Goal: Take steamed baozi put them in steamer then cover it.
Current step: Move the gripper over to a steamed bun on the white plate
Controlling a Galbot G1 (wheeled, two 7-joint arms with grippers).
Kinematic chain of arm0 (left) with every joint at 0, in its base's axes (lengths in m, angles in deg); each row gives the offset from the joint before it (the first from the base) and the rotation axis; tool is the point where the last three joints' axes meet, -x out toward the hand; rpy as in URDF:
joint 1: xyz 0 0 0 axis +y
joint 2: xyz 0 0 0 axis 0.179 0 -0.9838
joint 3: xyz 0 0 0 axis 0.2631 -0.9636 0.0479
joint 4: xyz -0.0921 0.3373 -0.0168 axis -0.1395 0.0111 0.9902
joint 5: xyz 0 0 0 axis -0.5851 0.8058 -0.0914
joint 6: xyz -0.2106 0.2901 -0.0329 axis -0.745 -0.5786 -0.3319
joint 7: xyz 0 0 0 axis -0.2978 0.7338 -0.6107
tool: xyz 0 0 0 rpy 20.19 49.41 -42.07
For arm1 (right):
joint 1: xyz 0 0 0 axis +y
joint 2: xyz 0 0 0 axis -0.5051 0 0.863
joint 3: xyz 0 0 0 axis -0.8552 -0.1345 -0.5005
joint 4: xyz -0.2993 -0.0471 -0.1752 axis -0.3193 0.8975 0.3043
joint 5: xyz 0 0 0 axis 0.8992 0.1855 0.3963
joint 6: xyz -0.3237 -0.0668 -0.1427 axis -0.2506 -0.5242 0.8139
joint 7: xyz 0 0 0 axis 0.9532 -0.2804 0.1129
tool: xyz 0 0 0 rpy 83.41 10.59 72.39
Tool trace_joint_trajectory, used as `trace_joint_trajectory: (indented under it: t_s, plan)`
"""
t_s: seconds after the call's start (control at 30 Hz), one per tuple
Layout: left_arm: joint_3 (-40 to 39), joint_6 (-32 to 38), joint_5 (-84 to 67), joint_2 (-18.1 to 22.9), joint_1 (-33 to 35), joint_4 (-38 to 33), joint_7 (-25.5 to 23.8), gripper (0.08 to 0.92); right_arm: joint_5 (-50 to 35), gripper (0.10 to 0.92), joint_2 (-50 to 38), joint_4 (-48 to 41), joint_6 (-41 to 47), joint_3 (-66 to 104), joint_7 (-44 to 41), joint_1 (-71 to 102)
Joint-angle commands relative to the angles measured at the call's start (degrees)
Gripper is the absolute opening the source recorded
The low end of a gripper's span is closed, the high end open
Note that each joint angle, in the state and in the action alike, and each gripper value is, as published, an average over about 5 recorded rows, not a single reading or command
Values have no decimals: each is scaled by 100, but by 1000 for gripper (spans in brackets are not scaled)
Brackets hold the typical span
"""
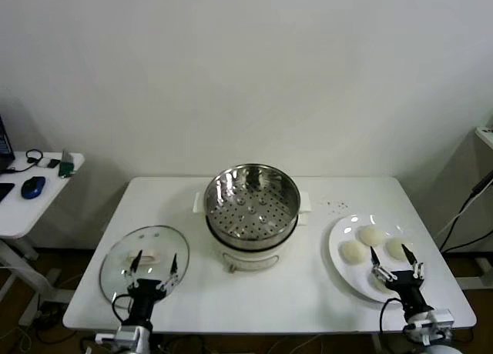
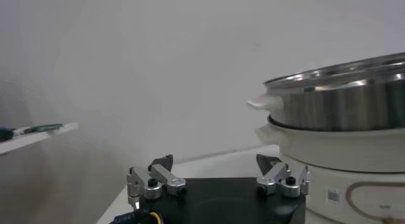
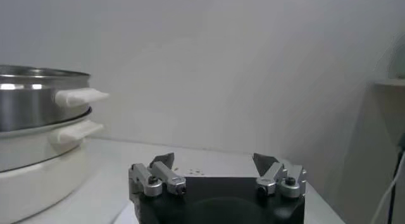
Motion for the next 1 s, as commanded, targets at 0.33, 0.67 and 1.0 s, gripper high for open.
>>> trace_joint_trajectory:
  t_s: [0.33,0.67,1.0]
  plan:
    - [-151,81,29,-33,271,-311,0,823,948,823,-3929,-828,1791,-945,-2991,-1541]
    - [-230,129,-255,-53,340,-274,6,823,1824,823,-4878,-2154,1405,-4364,-4875,-4988]
    - [-223,-195,-259,-43,246,-357,208,823,2344,823,-3844,-3859,837,-8700,-5535,-8919]
